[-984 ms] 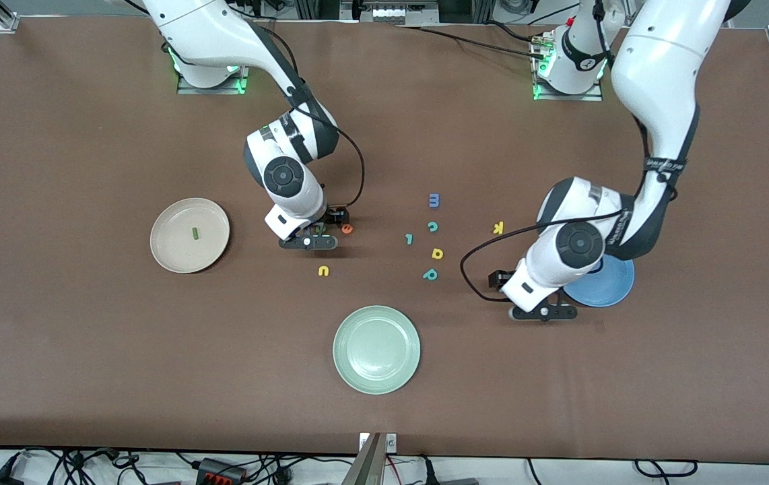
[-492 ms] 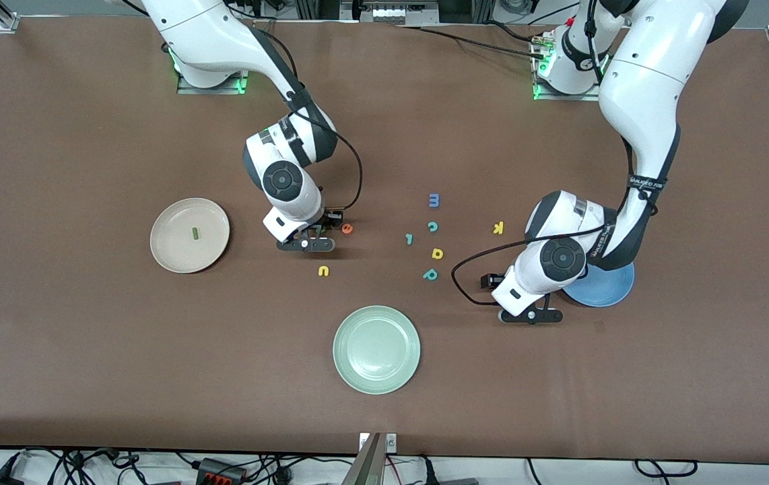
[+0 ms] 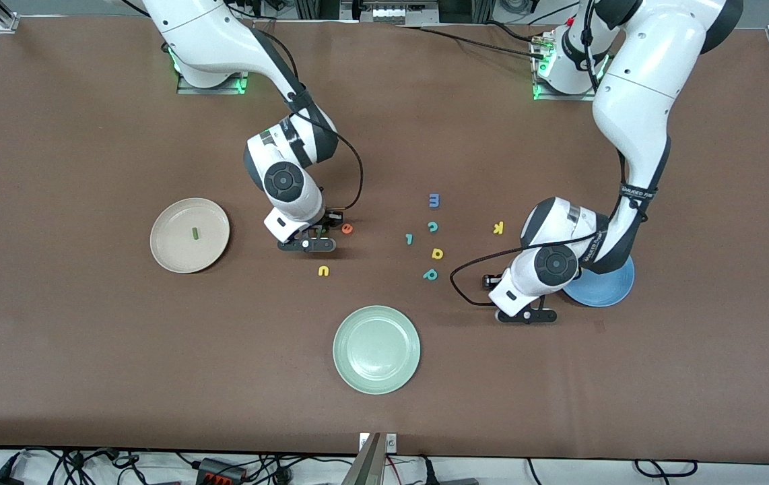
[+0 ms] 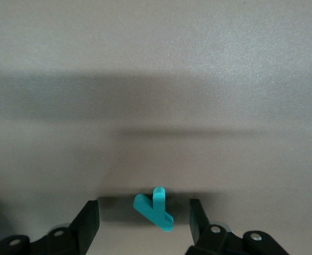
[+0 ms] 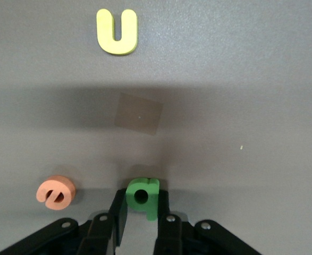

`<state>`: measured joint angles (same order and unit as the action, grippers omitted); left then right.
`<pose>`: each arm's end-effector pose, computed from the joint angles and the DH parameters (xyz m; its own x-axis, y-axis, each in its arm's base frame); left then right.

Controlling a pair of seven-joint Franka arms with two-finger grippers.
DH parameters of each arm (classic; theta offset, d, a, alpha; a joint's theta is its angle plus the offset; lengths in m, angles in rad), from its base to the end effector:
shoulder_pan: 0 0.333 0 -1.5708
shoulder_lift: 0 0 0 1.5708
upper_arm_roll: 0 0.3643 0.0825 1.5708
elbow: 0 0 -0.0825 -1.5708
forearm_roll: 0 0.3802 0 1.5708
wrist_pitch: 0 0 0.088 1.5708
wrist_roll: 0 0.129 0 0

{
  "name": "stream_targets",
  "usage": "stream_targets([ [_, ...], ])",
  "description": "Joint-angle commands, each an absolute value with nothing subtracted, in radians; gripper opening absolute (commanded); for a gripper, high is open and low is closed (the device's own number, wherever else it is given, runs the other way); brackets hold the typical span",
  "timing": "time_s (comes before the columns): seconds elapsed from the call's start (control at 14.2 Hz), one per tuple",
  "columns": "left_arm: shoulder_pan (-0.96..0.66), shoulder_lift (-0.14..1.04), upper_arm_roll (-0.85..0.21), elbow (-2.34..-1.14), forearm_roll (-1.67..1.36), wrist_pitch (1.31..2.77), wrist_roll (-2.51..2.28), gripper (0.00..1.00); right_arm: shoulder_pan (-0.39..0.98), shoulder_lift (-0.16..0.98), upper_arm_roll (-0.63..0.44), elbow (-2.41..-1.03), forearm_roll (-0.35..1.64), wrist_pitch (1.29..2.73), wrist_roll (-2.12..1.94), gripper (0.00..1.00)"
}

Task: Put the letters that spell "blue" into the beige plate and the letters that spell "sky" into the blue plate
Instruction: 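Drop the y in the blue plate while the right gripper drops q in beige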

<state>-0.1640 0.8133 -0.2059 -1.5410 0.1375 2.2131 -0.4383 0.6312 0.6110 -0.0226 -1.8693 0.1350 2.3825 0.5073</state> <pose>0.6816 -0.2322 0.1820 0.9909 0.0329 -0.1304 0.0324 -0.9995 -0.0058 0.5311 0.3753 0.1979 0.9926 0.0030 -0.1216 0.0015 -0.9999 -0.0123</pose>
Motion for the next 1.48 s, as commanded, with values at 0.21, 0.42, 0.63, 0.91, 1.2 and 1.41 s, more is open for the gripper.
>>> stream_targets([
  [0.21,-0.158,0.808,-0.206,-1.546,0.15,2.23,-0.442,0.44,0.588,0.575,-0.038,-1.839,0.129,2.362,0.488,0.18],
  [0.42,-0.156,0.805,-0.206,-1.546,0.15,2.221,-0.44,0.21,0.516,0.531,-0.066,-1.844,0.126,2.3,0.47,0.18],
  [0.63,-0.153,0.789,-0.206,-1.546,0.15,2.214,-0.439,0.15,0.384,0.489,-0.078,-1.85,0.127,2.192,0.271,0.18],
  [0.91,-0.14,0.709,-0.195,-1.536,0.15,2.1,-0.436,0.15,0.255,0.437,-0.08,-1.879,0.126,2.063,0.085,0.18],
  [1.2,-0.065,0.644,-0.195,-1.536,0.153,1.961,-0.422,0.15,0.206,0.425,-0.08,-1.977,0.127,2.069,-0.025,0.18],
  [1.41,0.017,0.644,-0.198,-1.549,0.153,1.881,-0.266,0.14,0.199,0.443,-0.08,-2.002,0.126,2.092,-0.026,0.18],
])
